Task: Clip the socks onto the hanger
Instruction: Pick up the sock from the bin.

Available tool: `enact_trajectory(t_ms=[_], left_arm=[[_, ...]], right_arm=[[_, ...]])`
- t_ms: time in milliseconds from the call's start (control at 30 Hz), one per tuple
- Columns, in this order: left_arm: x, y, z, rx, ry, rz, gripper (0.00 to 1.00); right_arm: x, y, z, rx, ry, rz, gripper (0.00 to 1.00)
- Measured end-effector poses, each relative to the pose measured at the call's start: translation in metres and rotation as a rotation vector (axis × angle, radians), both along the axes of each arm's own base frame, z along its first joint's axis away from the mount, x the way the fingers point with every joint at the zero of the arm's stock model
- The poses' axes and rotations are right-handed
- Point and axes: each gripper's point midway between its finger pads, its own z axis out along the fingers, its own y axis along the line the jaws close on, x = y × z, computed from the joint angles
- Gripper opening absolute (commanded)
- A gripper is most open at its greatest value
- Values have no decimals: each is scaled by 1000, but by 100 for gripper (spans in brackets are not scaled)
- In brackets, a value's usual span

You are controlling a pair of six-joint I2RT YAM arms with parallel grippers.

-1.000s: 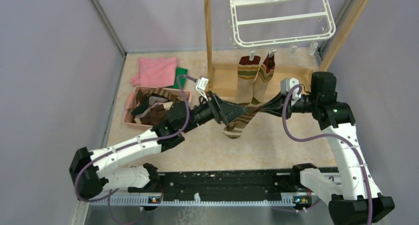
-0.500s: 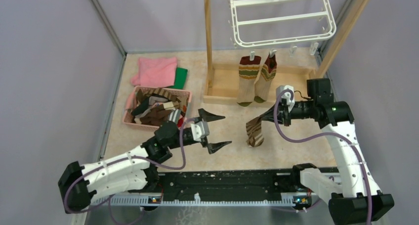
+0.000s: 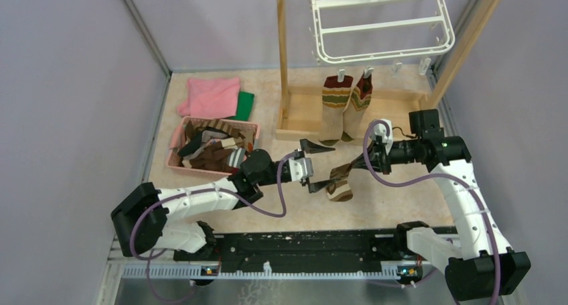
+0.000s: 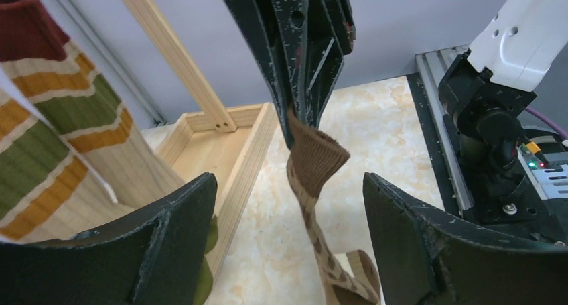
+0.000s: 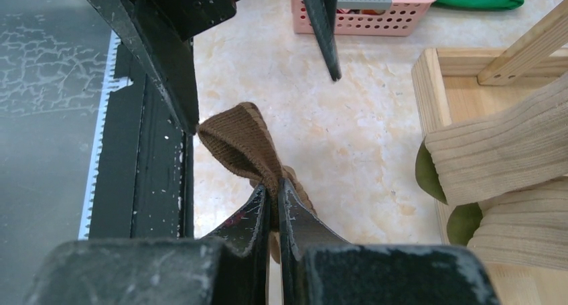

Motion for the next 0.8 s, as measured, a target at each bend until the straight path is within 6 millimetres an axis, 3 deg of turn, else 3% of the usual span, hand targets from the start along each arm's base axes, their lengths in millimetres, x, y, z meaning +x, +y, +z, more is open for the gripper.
enact_trajectory(t_ms=[200,500,567,700,733,800], left_arm=[[-3,-17,-8,10,23,-47,51],[-2,-26,-7,14,33,-70,15],[-2,-27,-8,18,36,-71,1],[-2,-28,-9,26,45,-74,0],[-3,-28,-10,28,50,-75,0],[-3,-28,-10,27,66,-75,0]], right_arm=[[0,0,0,0,1,0,0],[0,0,0,0,1,1,0],[0,0,0,0,-1,1,0],[0,0,0,0,-6,3,0],[0,0,0,0,-6,3,7],[0,0,0,1,-3,1,33]])
